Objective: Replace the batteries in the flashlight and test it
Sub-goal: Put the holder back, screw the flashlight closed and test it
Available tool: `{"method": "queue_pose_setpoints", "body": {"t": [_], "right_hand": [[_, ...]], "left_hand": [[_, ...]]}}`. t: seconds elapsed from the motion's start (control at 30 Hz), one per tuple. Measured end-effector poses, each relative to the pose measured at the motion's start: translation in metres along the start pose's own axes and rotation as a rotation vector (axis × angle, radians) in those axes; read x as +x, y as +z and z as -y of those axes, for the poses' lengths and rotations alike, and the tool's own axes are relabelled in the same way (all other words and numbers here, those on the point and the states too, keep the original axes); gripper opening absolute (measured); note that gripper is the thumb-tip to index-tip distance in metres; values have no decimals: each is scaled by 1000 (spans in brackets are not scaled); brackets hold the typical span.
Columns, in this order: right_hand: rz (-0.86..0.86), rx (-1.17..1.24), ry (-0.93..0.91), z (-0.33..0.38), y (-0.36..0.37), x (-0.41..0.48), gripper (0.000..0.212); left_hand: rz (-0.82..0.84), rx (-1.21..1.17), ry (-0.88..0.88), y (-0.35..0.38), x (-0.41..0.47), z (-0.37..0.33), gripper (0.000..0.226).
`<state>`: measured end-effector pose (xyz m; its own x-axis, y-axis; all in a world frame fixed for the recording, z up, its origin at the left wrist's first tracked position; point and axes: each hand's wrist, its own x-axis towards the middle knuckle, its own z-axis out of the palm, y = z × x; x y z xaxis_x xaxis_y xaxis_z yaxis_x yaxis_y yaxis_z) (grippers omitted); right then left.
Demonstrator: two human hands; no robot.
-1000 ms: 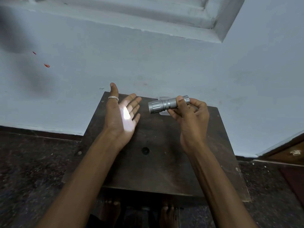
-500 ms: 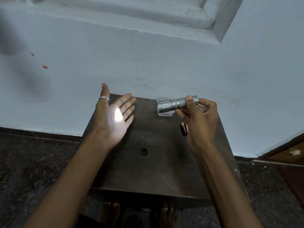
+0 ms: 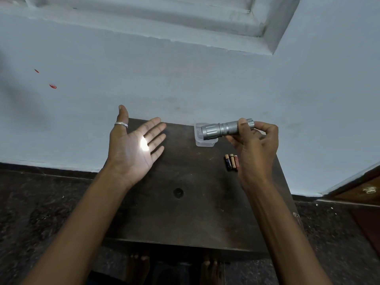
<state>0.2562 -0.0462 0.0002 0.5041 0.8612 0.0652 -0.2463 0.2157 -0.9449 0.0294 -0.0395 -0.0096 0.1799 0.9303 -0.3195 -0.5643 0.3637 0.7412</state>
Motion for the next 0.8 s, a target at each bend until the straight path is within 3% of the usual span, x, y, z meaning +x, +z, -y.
{"method": "queue_pose_setpoints", "body": {"t": [0.43, 0.8], "right_hand": [[2, -43, -23, -1, 3, -1, 15], [23, 10, 13, -3, 6, 0, 24]], "left_hand": [[-13, 10, 12, -1, 1, 0, 93], [-33, 11, 14, 8, 1, 2, 92]]}}
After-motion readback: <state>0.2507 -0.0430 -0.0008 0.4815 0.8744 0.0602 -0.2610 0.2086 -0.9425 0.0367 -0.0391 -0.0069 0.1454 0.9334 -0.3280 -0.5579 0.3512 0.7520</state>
